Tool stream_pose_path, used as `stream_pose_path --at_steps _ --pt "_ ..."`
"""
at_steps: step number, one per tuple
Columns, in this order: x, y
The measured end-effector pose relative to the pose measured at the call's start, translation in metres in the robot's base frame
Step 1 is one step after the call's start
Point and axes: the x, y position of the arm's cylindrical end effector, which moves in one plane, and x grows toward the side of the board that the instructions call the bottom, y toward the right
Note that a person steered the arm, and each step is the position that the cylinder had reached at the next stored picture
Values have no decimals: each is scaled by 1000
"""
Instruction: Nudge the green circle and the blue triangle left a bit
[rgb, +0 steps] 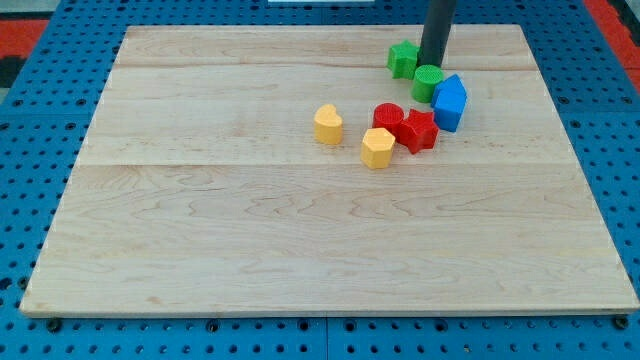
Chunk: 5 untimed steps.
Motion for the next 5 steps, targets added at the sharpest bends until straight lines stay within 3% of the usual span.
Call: stream_pose_path --at_steps 2,3,5 --pt "-19 3" --pt "-15 74" --pt "33 68"
